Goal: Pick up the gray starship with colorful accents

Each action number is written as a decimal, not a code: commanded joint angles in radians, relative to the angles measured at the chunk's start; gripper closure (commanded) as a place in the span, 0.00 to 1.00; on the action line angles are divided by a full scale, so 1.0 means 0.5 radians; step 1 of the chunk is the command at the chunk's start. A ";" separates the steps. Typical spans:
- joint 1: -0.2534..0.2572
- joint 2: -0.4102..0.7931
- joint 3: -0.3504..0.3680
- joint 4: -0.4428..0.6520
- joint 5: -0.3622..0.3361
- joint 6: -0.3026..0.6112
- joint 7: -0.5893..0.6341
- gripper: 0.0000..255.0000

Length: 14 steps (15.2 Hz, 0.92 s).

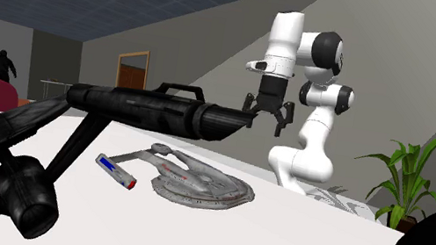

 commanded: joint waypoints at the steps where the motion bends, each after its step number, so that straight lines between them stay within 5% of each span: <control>1: 0.000 0.000 0.000 0.000 0.000 0.000 0.000 0.00; 14: -0.052 1.034 0.051 0.804 0.016 0.227 0.172 0.00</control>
